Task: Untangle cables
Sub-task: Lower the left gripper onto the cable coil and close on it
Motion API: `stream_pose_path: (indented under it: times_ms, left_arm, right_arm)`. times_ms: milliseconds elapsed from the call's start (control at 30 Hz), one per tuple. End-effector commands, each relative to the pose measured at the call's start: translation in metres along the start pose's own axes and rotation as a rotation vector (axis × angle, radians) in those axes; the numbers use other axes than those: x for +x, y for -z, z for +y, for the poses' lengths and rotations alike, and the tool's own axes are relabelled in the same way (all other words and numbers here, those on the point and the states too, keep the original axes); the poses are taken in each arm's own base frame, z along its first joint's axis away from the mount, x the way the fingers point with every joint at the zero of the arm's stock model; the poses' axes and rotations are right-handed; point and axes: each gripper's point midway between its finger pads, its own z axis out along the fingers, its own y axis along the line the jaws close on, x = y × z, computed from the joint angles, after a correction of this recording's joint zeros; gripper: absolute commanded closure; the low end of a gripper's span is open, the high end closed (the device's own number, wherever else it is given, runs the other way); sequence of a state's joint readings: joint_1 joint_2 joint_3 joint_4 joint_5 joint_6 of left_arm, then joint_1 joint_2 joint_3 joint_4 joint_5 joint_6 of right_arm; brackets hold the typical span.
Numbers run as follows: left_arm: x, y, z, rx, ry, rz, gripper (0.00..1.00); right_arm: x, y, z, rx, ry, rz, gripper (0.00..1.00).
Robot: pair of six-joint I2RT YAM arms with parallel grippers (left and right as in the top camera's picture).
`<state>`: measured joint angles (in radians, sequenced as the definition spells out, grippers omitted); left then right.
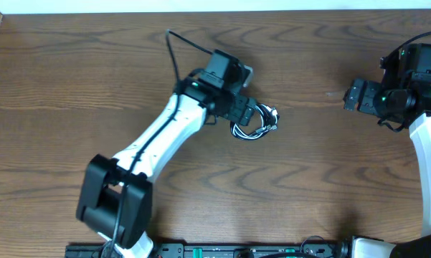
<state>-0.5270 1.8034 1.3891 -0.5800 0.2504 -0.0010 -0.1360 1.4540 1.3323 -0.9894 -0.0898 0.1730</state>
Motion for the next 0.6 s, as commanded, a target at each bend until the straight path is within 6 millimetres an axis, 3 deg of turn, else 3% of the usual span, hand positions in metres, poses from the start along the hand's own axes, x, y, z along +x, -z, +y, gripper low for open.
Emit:
stream_pose_path:
  times_ms: [0, 400, 567]
  left_arm:
    - [-0.002, -0.009, 0.005, -0.071, -0.017, 0.002, 0.11]
    - [0.017, -0.043, 0.014, -0.101, -0.044, 0.083, 0.11]
    - [0.018, -0.052, 0.016, -0.105, -0.043, 0.088, 0.16]
  right_arm:
    - [0.004, -0.002, -0.002, 0.009, -0.016, 0.016, 0.01]
    - [0.015, -0.001, -0.004, 0.017, -0.019, 0.06, 0.01]
    - [0.018, -0.001, -0.004, 0.018, -0.021, 0.072, 0.01]
